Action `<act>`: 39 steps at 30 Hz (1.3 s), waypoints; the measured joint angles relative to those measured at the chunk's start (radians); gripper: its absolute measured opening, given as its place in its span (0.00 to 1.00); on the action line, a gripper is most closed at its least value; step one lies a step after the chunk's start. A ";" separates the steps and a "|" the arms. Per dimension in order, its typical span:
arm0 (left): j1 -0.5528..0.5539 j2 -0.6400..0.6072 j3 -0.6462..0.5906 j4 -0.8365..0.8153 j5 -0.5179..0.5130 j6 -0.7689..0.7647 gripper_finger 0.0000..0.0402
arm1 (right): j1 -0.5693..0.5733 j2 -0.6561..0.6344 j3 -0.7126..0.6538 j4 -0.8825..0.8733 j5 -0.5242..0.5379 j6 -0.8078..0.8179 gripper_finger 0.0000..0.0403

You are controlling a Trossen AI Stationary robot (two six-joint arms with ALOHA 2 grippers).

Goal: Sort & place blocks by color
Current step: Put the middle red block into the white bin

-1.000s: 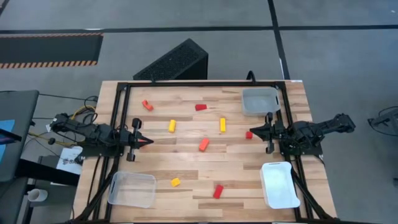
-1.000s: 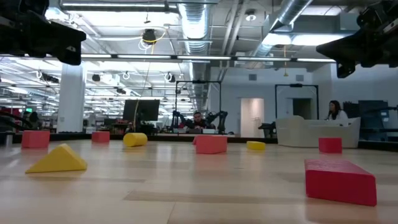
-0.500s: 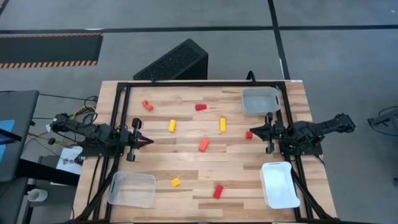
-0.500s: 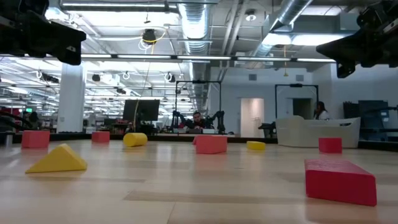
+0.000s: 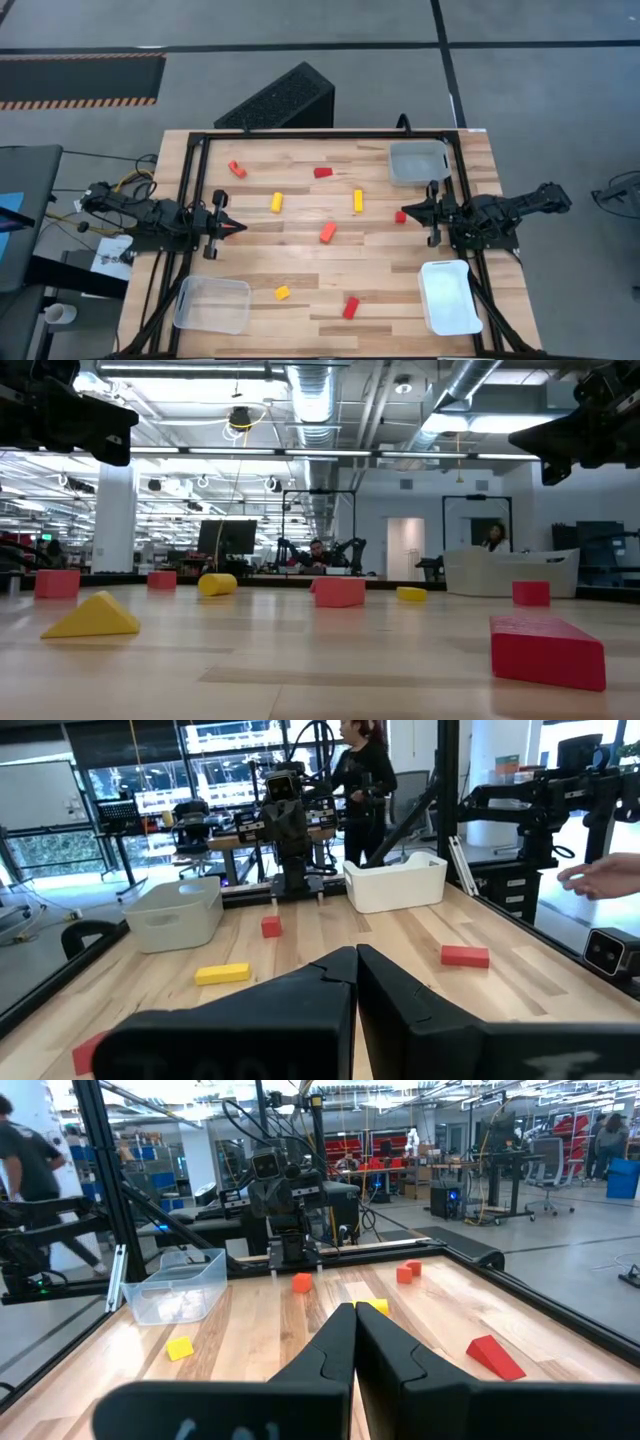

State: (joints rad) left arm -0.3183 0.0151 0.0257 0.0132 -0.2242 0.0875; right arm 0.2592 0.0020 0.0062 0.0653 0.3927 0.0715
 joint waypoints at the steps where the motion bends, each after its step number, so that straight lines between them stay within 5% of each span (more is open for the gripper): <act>1: 0.000 0.000 0.000 0.000 0.000 0.000 0.00 | 0.000 0.000 0.002 0.000 0.000 0.000 0.08; 22: 0.000 0.000 0.000 0.000 0.000 0.031 0.00 | 0.000 0.000 0.010 0.017 0.003 0.052 0.08; 39: 0.000 0.000 0.000 0.000 0.000 0.141 0.00 | 0.000 0.000 0.013 0.470 0.002 0.053 0.08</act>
State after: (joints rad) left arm -0.3181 0.0150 0.0257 0.0132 -0.2245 0.2283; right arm 0.2592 0.0021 0.0196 0.5353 0.3950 0.1242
